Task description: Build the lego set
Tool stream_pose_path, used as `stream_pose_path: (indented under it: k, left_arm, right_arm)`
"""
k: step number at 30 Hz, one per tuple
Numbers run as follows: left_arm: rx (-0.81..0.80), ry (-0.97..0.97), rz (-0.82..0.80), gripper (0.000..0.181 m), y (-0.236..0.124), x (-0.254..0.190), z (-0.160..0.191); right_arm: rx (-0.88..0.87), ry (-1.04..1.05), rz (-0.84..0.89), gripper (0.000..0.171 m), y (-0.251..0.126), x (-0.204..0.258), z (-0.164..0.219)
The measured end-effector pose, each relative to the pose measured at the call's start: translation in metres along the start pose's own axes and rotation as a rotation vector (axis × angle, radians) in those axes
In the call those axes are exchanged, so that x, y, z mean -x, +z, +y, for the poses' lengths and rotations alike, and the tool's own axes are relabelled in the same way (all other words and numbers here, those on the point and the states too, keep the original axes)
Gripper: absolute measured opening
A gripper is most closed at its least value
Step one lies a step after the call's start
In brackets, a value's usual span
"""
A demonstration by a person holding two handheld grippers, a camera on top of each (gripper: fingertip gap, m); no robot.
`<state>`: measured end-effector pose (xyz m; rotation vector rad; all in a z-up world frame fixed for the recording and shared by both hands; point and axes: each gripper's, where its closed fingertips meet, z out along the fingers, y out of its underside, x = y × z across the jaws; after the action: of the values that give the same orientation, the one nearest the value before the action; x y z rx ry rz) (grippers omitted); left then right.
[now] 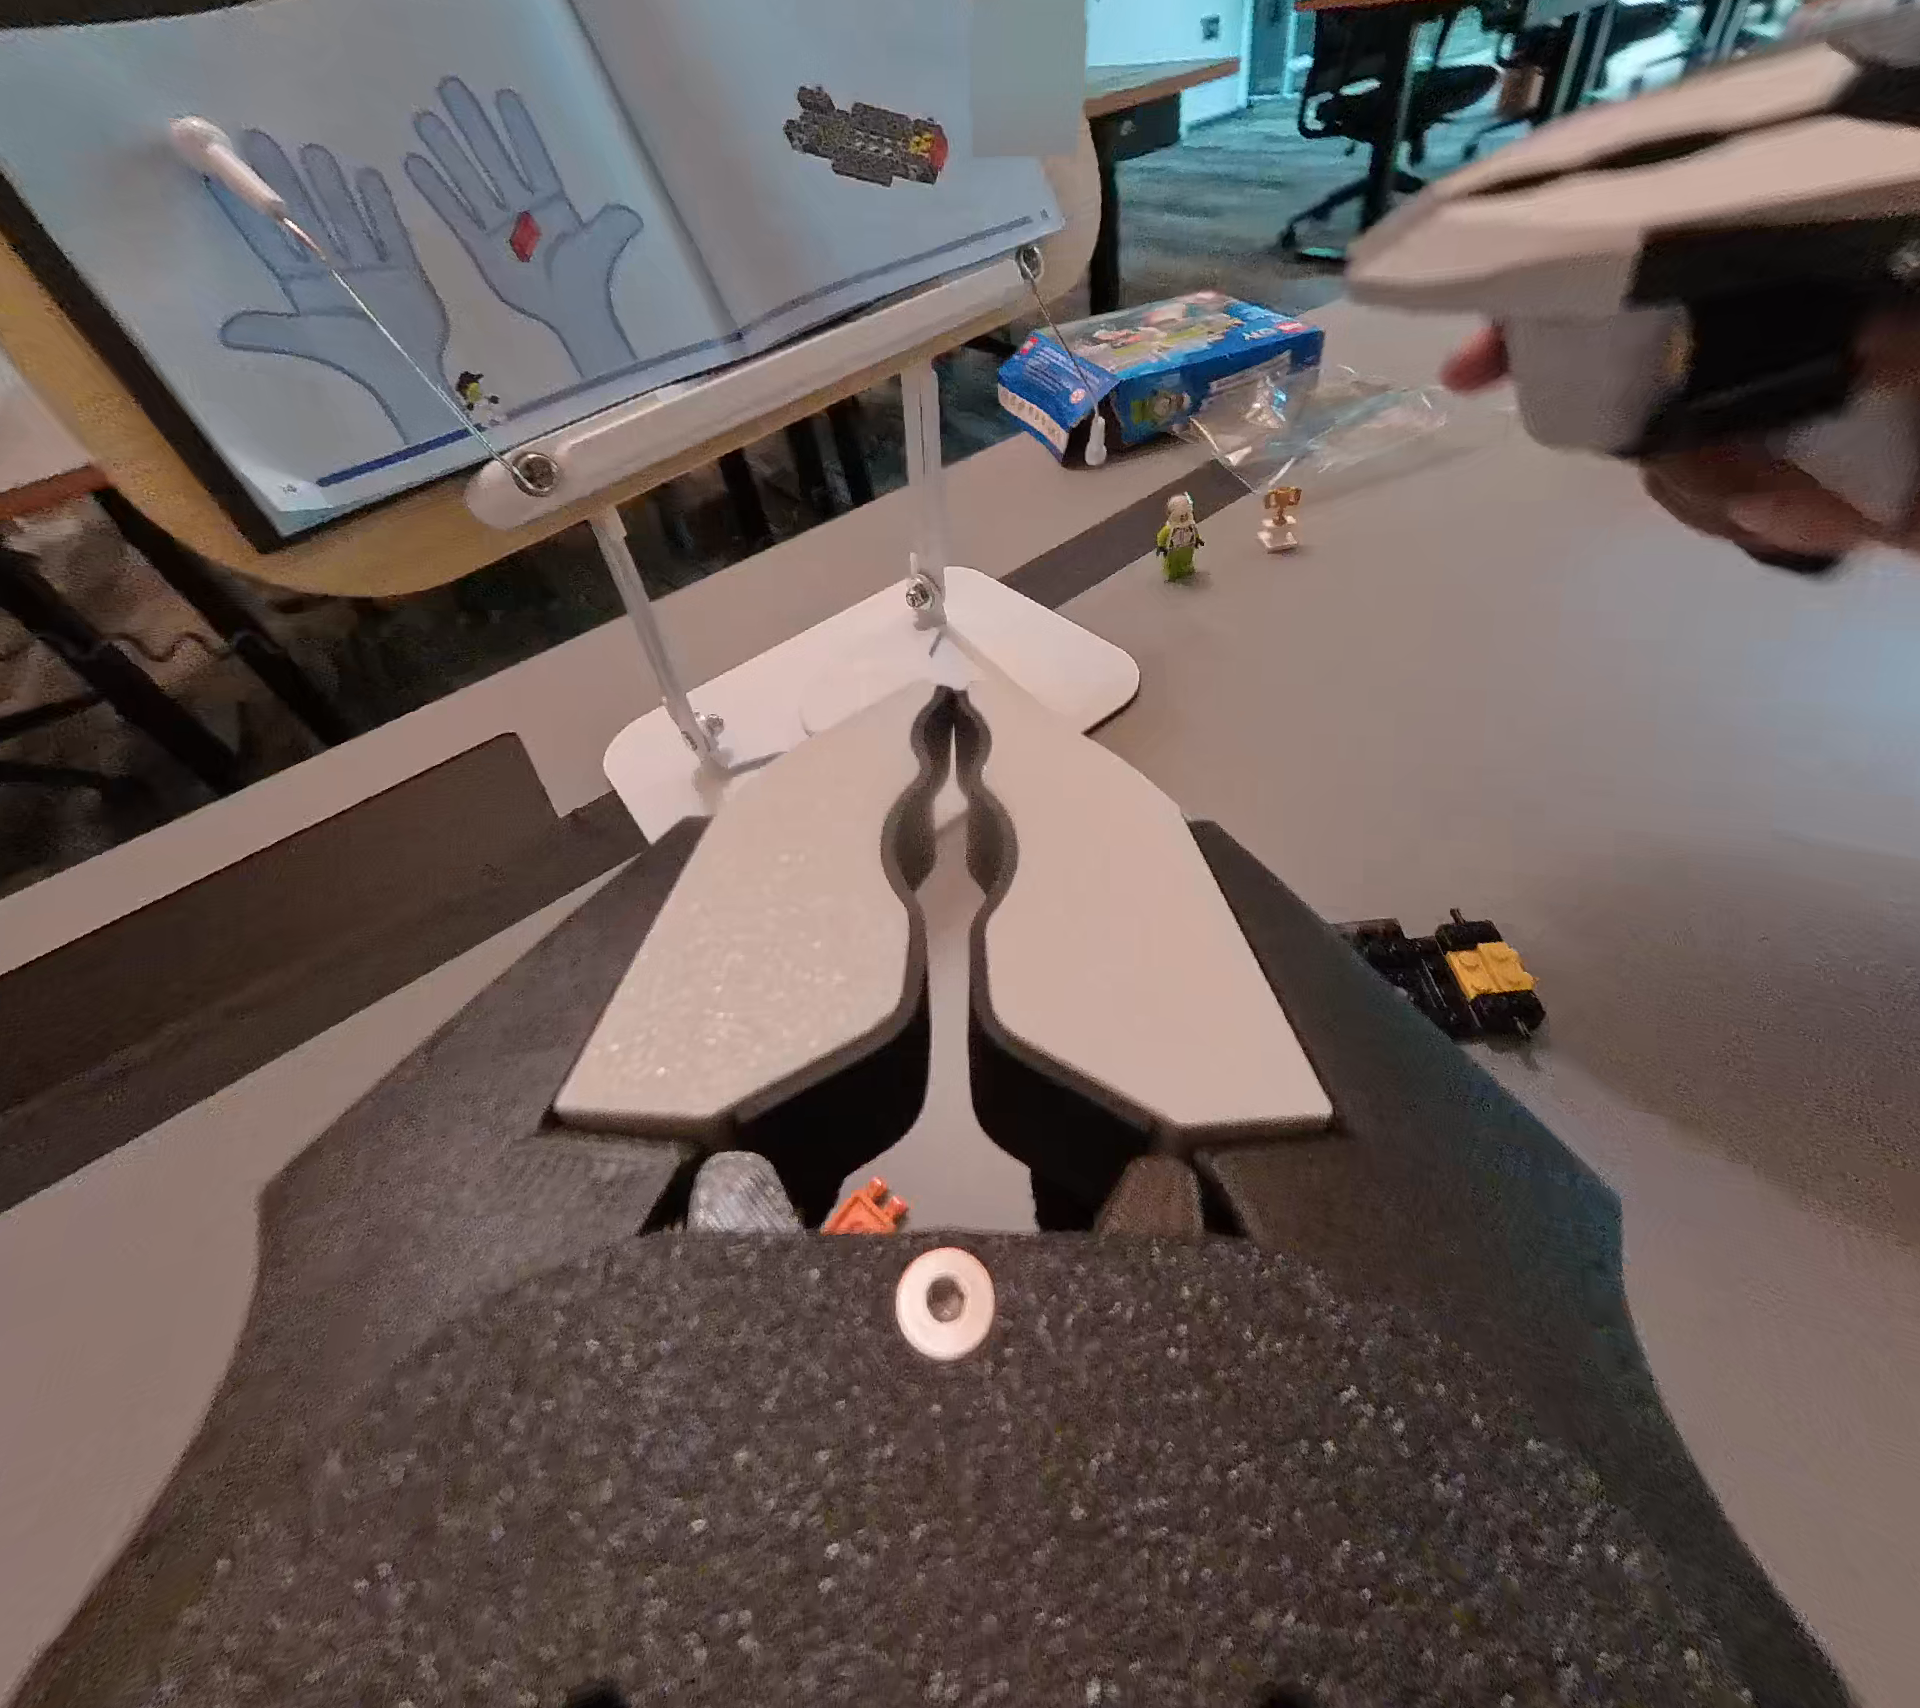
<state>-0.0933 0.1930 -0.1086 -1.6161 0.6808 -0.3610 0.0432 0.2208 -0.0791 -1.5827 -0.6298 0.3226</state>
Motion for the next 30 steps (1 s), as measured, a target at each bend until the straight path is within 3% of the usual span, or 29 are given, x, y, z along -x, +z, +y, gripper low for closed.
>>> stream_pose_path:
  k: [7,12,30]
  left_arm:
    - [-0.114,-0.14,-0.171,0.0,-0.015,-0.004,0.004]
    - [-0.151,-0.121,-0.249,0.0,-0.018,0.01,0.025]
    - [-0.156,-0.101,-0.213,0.0,-0.02,0.016,0.033]
  right_arm:
    - [-0.062,0.232,0.152,0.003,-0.039,0.019,0.035]
    - [-0.104,0.099,0.171,0.001,-0.04,0.014,0.043]
    - [-0.038,0.128,0.143,0.001,-0.036,0.016,0.067]
